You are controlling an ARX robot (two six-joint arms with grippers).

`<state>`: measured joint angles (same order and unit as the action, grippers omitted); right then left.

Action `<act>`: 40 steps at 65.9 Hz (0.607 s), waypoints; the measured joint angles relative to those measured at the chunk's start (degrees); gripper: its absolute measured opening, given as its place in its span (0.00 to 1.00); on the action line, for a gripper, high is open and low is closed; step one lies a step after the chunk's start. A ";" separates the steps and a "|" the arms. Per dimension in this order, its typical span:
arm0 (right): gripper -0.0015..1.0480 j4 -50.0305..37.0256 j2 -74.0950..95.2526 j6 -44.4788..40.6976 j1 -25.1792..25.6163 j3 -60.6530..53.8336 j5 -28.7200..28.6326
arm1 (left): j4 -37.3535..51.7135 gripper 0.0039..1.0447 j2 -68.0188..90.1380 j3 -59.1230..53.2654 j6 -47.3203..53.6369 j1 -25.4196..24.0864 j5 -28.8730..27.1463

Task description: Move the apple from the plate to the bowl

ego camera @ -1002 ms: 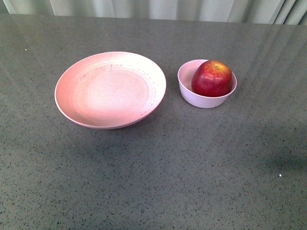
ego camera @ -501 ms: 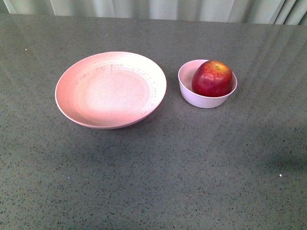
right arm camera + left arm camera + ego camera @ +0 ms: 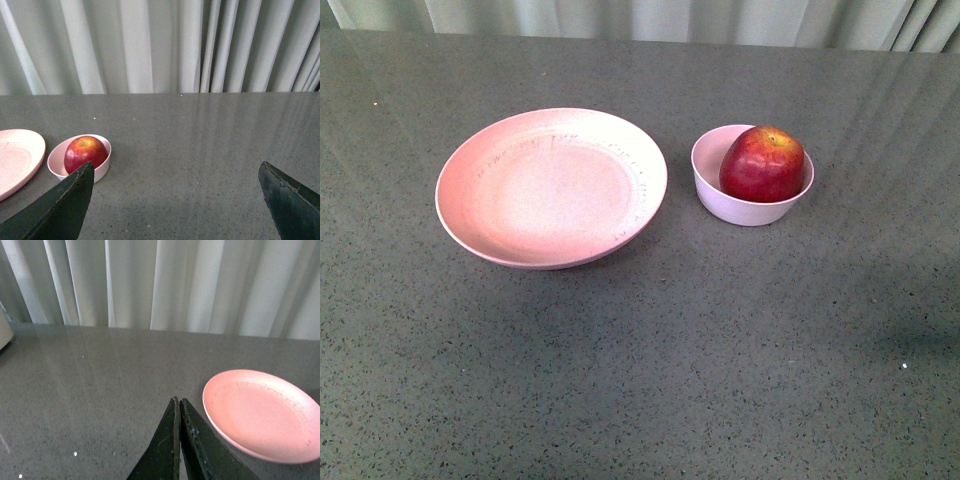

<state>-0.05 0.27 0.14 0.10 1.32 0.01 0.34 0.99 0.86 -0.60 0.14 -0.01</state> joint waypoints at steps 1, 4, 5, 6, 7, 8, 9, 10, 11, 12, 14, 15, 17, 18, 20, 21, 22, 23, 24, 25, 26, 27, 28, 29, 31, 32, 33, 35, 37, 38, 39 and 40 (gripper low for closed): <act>0.91 0.00 0.00 0.02 0.00 0.00 0.00 | -0.04 0.01 -0.02 0.00 0.00 0.00 0.00; 0.91 0.00 0.00 0.02 0.00 0.00 -0.02 | -0.35 0.01 -0.04 0.00 0.00 0.00 0.00; 0.91 0.00 0.00 0.00 0.00 0.00 -0.02 | -0.35 0.01 -0.07 -0.02 0.00 0.00 0.00; 0.91 0.00 0.00 0.02 0.00 0.00 0.00 | -0.33 0.01 -0.07 -0.02 0.00 0.00 0.00; 0.91 0.02 0.02 0.02 0.00 0.00 0.00 | -0.35 0.01 -0.11 0.00 0.00 0.00 0.00; 0.91 0.02 0.02 0.02 0.00 0.00 0.00 | -0.37 0.01 -0.11 -0.02 0.00 0.00 0.00; 0.91 0.02 0.02 0.00 0.00 0.00 -0.02 | -0.37 0.01 -0.11 -0.02 0.00 0.00 0.02; 0.91 0.02 0.00 0.02 0.00 0.00 -0.04 | -0.35 0.01 -0.11 -0.02 0.00 0.00 0.02; 0.91 0.02 0.00 0.00 0.00 0.00 -0.02 | -0.35 0.01 -0.11 -0.02 0.00 0.00 0.00; 0.91 0.02 0.00 0.02 0.00 0.00 -0.02 | -0.35 0.01 -0.11 0.00 0.00 0.00 0.00; 0.91 0.02 0.00 0.02 0.00 0.00 -0.02 | -0.35 0.01 -0.11 0.00 0.00 0.00 0.00; 0.91 0.02 0.00 0.02 0.00 0.00 -0.02 | -0.35 0.01 -0.11 -0.02 0.00 0.00 0.02; 0.91 0.02 0.00 0.02 0.00 0.00 -0.02 | -0.35 0.01 -0.11 -0.02 0.00 0.00 0.00; 0.91 0.02 0.00 0.02 0.00 0.00 0.02 | -0.35 0.01 -0.11 0.00 0.00 0.00 0.00; 0.91 0.02 0.00 0.02 0.00 0.00 0.00 | -0.35 0.01 -0.11 0.00 0.00 0.00 0.00; 0.91 0.02 0.00 0.00 0.00 0.00 0.00 | -0.35 0.01 -0.11 0.00 0.00 0.00 0.02; 0.91 0.02 0.00 0.02 0.00 0.00 0.00 | -0.35 0.01 -0.13 -0.02 0.00 0.00 0.02; 0.91 0.02 0.00 0.02 0.00 0.00 0.00 | -0.35 0.01 -0.11 -0.02 0.00 0.00 0.00; 0.91 0.02 0.00 0.02 0.00 0.00 0.00 | -0.35 0.01 -0.11 -0.02 0.00 0.00 0.00; 0.91 0.02 0.00 0.02 0.00 0.00 0.00 | -0.35 0.01 -0.11 -0.02 0.00 0.00 0.00; 0.91 0.02 0.00 0.02 0.00 0.00 0.00 | -0.35 0.01 -0.11 -0.02 0.00 0.00 0.02; 0.91 0.02 0.00 0.02 0.00 0.00 0.00 | -0.35 0.01 -0.13 -0.02 0.00 0.00 0.00; 0.91 0.02 0.00 0.02 0.00 0.00 0.00 | -0.35 0.01 -0.13 -0.02 0.00 0.00 0.00; 0.91 0.02 0.00 0.02 0.00 0.00 0.00 | -0.35 0.01 -0.13 0.00 0.00 0.00 0.00; 0.91 0.02 0.00 0.02 0.00 0.00 0.00 | -0.35 0.01 -0.13 0.00 0.00 0.00 0.00; 0.91 0.02 0.00 0.02 0.00 0.00 0.00 | -0.35 0.01 -0.13 0.00 0.00 0.00 0.00; 0.91 0.02 0.00 0.02 0.00 0.00 0.00 | -0.35 0.02 -0.13 0.00 -0.04 0.00 0.00; 0.91 0.02 0.00 0.02 0.00 0.00 0.00 | -0.35 0.07 -0.13 -0.02 -0.02 0.00 0.00; 0.91 0.02 0.00 0.02 0.00 0.00 0.00 | -0.35 0.12 -0.13 -0.02 0.00 0.00 0.00; 0.91 0.02 0.00 0.02 0.00 0.00 0.00 | -0.35 0.15 -0.13 0.00 0.00 0.00 0.00; 0.91 0.02 0.00 0.02 0.00 0.00 0.00 | -0.35 0.17 -0.13 0.00 0.00 0.00 0.00; 0.91 0.02 0.00 0.02 0.00 0.00 0.00 | -0.35 0.20 -0.13 0.00 0.00 0.00 0.00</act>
<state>-0.03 0.27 0.16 0.10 1.32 0.01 -0.01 0.86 0.86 -0.60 0.14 -0.01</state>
